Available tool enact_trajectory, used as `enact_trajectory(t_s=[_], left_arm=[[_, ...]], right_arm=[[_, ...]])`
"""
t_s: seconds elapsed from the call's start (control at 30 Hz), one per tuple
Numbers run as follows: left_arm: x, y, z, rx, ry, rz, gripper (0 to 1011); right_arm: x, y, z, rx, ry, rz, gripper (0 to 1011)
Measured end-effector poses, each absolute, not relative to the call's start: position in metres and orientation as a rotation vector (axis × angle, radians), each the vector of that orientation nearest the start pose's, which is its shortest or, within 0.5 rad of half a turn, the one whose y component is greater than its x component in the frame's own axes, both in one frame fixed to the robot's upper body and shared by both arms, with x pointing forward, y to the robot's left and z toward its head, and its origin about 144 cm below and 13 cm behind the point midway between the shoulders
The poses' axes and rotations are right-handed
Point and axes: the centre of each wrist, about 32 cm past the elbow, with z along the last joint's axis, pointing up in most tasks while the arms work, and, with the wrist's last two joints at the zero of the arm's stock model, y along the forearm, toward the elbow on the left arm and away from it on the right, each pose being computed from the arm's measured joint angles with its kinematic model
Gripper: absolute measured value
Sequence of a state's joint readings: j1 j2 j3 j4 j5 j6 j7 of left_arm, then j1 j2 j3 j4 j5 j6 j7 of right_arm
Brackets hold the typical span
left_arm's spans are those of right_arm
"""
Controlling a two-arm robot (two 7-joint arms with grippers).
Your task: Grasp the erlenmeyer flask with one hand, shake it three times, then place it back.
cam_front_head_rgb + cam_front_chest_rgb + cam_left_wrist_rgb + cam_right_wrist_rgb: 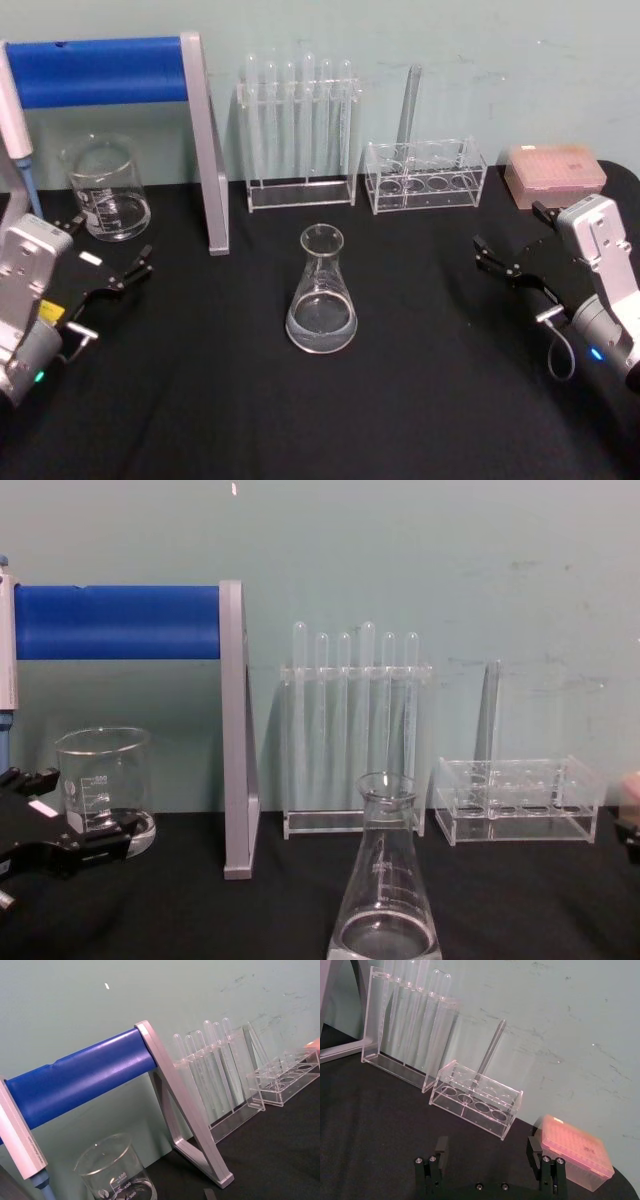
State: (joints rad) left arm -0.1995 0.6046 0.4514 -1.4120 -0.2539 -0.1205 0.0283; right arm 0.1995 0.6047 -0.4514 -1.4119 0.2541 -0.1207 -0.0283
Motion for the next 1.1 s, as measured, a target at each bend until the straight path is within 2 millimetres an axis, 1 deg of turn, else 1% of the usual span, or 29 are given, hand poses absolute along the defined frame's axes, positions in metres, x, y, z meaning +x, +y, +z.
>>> enact_trajectory(t_s=[1.1], left_arm=[[0.4886, 0.3097, 1.1398, 0.305, -0.285, 1.248, 1001]], right_arm=[[0.4886, -0.3097, 1.1398, -0.305, -0.285, -1.248, 1000]])
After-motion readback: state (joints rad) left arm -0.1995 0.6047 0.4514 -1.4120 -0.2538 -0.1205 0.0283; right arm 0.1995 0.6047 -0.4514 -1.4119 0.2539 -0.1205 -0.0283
